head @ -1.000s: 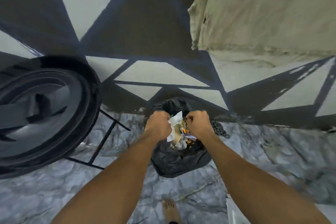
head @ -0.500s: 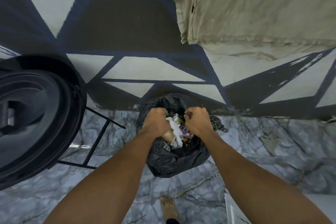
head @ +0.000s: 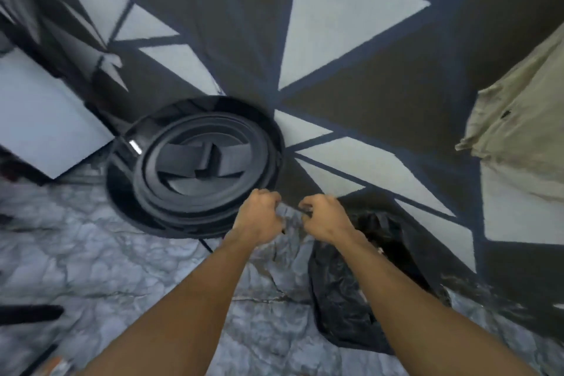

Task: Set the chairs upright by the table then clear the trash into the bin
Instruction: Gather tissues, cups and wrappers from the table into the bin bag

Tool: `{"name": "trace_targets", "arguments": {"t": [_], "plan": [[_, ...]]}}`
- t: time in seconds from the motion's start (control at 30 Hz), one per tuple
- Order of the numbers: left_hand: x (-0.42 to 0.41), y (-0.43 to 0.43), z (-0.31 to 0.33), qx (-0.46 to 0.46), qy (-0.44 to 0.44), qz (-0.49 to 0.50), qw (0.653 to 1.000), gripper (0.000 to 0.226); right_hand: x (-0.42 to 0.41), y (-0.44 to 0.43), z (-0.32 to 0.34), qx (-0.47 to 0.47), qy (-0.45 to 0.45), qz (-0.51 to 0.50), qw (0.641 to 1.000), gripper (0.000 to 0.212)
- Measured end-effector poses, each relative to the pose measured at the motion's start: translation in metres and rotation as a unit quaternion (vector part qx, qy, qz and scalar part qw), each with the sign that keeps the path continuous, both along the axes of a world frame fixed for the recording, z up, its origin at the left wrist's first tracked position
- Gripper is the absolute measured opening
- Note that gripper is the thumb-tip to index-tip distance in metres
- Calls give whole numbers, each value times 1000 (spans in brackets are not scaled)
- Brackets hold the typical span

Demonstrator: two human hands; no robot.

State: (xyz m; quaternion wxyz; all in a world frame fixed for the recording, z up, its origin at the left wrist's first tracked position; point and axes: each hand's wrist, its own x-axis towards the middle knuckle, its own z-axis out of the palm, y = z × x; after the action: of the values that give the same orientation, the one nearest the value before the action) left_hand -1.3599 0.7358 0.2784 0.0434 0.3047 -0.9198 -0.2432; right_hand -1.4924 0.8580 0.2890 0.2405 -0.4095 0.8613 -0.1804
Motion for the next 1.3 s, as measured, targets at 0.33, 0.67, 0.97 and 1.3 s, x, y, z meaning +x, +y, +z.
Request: {"name": "trace_targets", "arguments": {"t": [0.33, 0.67, 0.97, 1.3], "plan": [[328, -133, 51, 11, 2, 268, 963, 32, 286, -206, 50, -36, 28, 262, 964, 35], [645, -152, 82, -9, -20, 501, 865, 38, 602, -317, 56, -67, -36, 480, 874, 40], [814, -177, 57, 14, -38, 630, 775, 52, 802, -391, 38, -64, -54, 612, 786, 42], [908, -291, -2, 72, -41, 671, 737, 40, 917, -513, -17, -19, -48, 660, 750, 44]]}}
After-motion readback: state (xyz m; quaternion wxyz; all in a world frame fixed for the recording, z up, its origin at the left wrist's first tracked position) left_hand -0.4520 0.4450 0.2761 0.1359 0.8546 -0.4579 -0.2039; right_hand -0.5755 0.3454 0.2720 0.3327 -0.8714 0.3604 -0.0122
